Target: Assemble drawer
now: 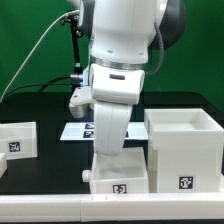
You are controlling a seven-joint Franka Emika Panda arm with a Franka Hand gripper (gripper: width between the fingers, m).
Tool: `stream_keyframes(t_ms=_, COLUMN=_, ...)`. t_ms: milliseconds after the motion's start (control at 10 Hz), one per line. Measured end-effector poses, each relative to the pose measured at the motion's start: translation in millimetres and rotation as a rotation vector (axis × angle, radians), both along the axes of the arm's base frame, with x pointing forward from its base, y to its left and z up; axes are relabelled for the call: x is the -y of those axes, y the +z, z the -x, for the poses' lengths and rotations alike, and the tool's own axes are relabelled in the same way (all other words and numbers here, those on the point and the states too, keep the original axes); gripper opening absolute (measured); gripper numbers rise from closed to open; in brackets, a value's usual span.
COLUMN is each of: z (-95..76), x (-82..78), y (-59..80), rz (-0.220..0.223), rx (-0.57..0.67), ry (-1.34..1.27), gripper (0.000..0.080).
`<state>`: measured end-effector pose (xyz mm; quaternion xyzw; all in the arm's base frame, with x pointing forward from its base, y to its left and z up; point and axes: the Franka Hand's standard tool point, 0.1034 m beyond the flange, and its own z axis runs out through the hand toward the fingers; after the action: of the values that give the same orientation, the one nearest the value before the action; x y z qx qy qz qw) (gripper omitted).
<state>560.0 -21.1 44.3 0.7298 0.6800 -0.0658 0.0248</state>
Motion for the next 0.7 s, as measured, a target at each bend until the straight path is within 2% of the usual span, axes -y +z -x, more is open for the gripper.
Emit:
stream_keyframes(t_ms=300, z=1.4, x=-8.8, y=-3.7, rz=-0.001, rx=0.002, ry=-0.04, gripper=0.0038)
stream_keyframes(t_ms=700, z=3.0, x=-4.7, y=-1.4, rz=0.004, rx=0.046, ry=0.032, gripper=0.0038)
